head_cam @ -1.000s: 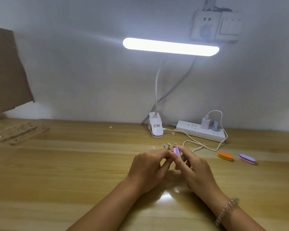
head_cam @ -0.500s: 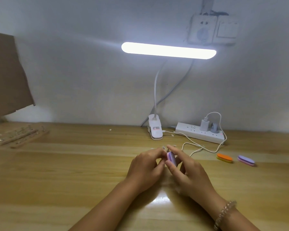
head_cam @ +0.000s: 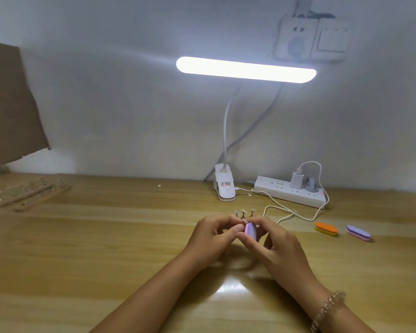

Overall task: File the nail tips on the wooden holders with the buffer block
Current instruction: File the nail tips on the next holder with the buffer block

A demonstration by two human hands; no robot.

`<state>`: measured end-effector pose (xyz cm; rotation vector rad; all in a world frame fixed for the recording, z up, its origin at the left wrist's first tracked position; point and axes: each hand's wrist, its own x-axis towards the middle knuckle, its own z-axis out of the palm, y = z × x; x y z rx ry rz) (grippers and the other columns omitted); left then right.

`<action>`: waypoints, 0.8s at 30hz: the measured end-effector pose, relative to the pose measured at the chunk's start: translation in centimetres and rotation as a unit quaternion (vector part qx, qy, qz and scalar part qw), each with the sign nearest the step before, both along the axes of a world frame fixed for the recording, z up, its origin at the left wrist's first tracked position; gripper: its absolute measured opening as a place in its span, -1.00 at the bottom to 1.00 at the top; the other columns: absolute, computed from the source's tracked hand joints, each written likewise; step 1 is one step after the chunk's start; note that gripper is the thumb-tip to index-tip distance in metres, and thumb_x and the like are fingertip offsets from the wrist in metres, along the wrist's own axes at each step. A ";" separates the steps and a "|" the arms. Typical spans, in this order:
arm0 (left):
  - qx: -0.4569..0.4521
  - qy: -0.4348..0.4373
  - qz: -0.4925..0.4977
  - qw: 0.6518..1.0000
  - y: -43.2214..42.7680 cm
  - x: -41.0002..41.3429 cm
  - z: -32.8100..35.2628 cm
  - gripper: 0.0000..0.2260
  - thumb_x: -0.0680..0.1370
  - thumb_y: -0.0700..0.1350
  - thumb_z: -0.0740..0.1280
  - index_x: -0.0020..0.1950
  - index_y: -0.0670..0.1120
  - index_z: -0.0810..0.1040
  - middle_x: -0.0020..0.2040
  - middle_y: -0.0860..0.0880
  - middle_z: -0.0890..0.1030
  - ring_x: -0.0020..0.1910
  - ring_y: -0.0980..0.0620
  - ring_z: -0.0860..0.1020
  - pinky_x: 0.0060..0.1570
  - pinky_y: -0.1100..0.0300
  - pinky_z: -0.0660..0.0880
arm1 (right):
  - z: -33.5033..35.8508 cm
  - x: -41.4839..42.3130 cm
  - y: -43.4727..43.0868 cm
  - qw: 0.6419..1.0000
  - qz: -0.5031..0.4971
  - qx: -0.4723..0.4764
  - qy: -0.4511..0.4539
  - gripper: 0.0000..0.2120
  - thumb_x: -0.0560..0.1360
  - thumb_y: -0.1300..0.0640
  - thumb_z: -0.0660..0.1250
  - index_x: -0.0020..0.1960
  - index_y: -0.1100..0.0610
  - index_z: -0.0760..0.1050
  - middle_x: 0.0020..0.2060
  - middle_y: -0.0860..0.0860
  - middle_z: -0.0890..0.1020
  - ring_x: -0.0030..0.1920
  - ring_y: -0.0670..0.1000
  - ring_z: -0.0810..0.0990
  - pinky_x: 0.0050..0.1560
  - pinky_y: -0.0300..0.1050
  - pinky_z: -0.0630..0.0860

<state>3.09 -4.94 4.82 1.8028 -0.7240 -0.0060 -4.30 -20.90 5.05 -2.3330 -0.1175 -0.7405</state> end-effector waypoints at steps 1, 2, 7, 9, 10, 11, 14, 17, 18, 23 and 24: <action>-0.012 0.027 -0.009 1.000 -0.1 0.0 0.0 -0.86 0.61 -0.19 0.34 0.05 -0.07 0.71 -0.18 0.05 0.67 -0.31 0.22 0.54 -0.36 0.22 0.46 | 0.0 -0.1 0.0 1.000 0.001 0.006 -0.006 -0.57 0.34 -0.41 0.23 0.03 -0.16 0.55 -0.29 -0.21 0.55 -0.39 -0.07 0.45 -0.34 -0.21 0.36; -0.022 0.050 -0.013 0.998 -0.1 0.0 0.1 -0.85 0.61 -0.20 0.33 0.04 -0.07 0.70 -0.17 0.02 0.67 -0.34 0.23 0.53 -0.39 0.25 0.46 | 0.0 -0.1 0.0 1.000 0.001 0.002 -0.011 -0.57 0.35 -0.40 0.23 0.04 -0.16 0.55 -0.28 -0.22 0.55 -0.39 -0.07 0.45 -0.34 -0.22 0.35; -0.042 0.083 -0.017 0.995 0.0 0.1 0.1 -0.85 0.62 -0.20 0.33 0.03 -0.07 0.69 -0.21 0.01 0.65 -0.44 0.24 0.47 -0.41 0.32 0.43 | -0.1 -0.1 0.4 0.997 -0.012 -0.071 -0.021 -0.63 0.43 -0.29 0.28 0.10 -0.09 0.51 -0.23 -0.22 0.51 -0.38 -0.14 0.43 -0.34 -0.27 0.36; -0.044 0.092 -0.015 0.995 0.0 0.1 0.2 -0.86 0.61 -0.18 0.33 0.03 -0.06 0.70 -0.19 -0.03 0.67 -0.44 0.22 0.46 -0.39 0.30 0.43 | 0.0 -0.2 0.4 0.999 -0.014 -0.042 -0.027 -0.63 0.41 -0.33 0.29 0.05 -0.10 0.51 -0.27 -0.23 0.52 -0.38 -0.11 0.46 -0.35 -0.21 0.41; -0.043 0.094 -0.010 0.995 0.0 0.1 0.2 -0.86 0.61 -0.17 0.34 0.02 -0.05 0.70 -0.15 -0.06 0.68 -0.42 0.19 0.46 -0.38 0.28 0.44 | 0.1 -0.2 0.3 0.999 -0.021 -0.020 -0.035 -0.64 0.39 -0.33 0.31 0.02 -0.10 0.50 -0.29 -0.23 0.52 -0.38 -0.08 0.47 -0.35 -0.17 0.44; -0.040 0.093 -0.005 0.995 -0.1 0.1 0.1 -0.87 0.60 -0.16 0.35 0.00 -0.04 0.70 -0.12 -0.09 0.69 -0.40 0.17 0.47 -0.37 0.26 0.45 | 0.1 -0.3 0.2 0.999 -0.028 -0.006 -0.042 -0.64 0.38 -0.33 0.33 -0.01 -0.10 0.49 -0.31 -0.23 0.53 -0.38 -0.06 0.49 -0.35 -0.14 0.46; -0.010 0.076 -0.043 0.996 -0.1 0.0 -0.1 -0.85 0.59 -0.15 0.35 -0.07 0.06 0.69 -0.19 0.05 0.67 -0.30 0.14 0.53 -0.33 0.24 0.46 | 0.0 -0.1 0.2 0.999 -0.024 -0.001 -0.030 -0.62 0.36 -0.35 0.32 -0.03 -0.09 0.48 -0.31 -0.23 0.54 -0.37 -0.06 0.50 -0.34 -0.12 0.47; 0.007 0.058 -0.096 0.994 0.0 -0.6 0.2 -0.85 0.57 -0.06 0.34 -0.10 0.15 0.68 -0.17 0.09 0.69 -0.23 0.17 0.55 -0.31 0.28 0.46 | -0.1 0.3 -0.3 0.998 -0.029 0.047 -0.013 -0.56 0.33 -0.38 0.25 -0.05 -0.06 0.52 -0.30 -0.15 0.57 -0.32 -0.07 0.52 -0.27 -0.11 0.46; 0.006 0.058 -0.097 0.993 0.1 -0.7 0.2 -0.85 0.56 -0.04 0.35 -0.10 0.17 0.67 -0.15 0.08 0.70 -0.20 0.17 0.56 -0.31 0.28 0.46 | -0.1 0.4 -0.4 0.998 -0.034 0.053 -0.012 -0.58 0.34 -0.36 0.26 -0.05 -0.05 0.53 -0.31 -0.12 0.57 -0.30 -0.05 0.52 -0.26 -0.11 0.45; 0.000 0.068 -0.073 0.995 0.0 -0.3 -0.2 -0.81 0.61 -0.17 0.32 -0.07 0.08 0.67 -0.20 0.09 0.65 -0.25 0.07 0.54 -0.27 0.20 0.47 | -0.2 0.0 0.3 0.999 -0.019 -0.023 -0.015 -0.69 0.40 -0.27 0.33 -0.04 -0.06 0.50 -0.29 -0.16 0.51 -0.32 -0.09 0.47 -0.30 -0.19 0.42; 0.001 0.067 -0.076 0.995 0.0 -0.3 -0.1 -0.83 0.60 -0.16 0.32 -0.06 0.07 0.67 -0.18 0.07 0.66 -0.25 0.09 0.55 -0.28 0.22 0.47 | -0.1 0.1 0.2 1.000 -0.015 -0.003 -0.009 -0.65 0.38 -0.30 0.32 -0.05 -0.04 0.51 -0.29 -0.14 0.52 -0.32 -0.07 0.49 -0.29 -0.16 0.43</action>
